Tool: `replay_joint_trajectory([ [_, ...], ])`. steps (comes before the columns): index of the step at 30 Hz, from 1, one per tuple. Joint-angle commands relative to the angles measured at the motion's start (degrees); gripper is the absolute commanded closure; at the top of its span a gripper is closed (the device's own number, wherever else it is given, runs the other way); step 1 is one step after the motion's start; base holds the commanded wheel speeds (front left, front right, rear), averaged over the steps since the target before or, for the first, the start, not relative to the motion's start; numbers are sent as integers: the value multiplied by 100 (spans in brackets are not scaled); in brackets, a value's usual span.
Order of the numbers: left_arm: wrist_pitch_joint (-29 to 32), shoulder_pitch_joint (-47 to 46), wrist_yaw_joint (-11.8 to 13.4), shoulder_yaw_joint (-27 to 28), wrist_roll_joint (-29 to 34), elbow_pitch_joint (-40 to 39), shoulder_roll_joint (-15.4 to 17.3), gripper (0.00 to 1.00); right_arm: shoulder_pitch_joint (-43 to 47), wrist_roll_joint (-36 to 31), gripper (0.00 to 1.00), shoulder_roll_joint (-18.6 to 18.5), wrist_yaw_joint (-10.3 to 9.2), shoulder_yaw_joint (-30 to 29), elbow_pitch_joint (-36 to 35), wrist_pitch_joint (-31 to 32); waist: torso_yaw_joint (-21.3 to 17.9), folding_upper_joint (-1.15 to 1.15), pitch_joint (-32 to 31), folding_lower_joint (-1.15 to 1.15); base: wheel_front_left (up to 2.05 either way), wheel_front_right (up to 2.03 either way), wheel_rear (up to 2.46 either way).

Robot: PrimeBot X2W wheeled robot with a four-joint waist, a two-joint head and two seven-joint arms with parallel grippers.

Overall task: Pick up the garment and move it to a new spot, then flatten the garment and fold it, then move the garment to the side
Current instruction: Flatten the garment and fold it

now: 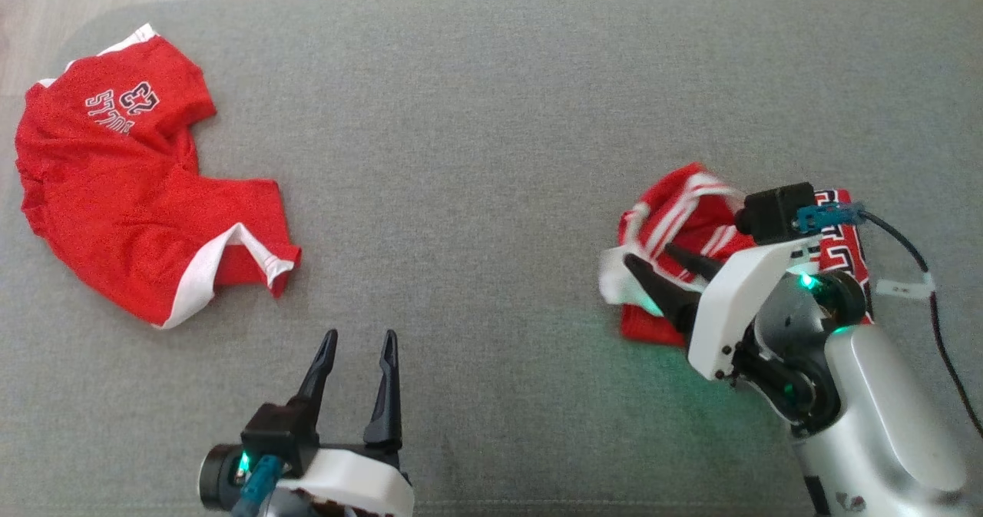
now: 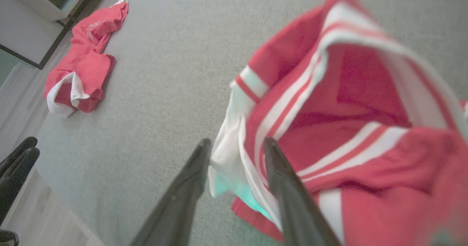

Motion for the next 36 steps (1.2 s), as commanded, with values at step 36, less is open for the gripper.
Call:
replay_joint_trajectory([
  [36,-69,530,-177,902,472,-347,-38,0,1927,-2931,0,486,-4,-2082,620,-5598,-246,0,-975,0,0,0,0],
])
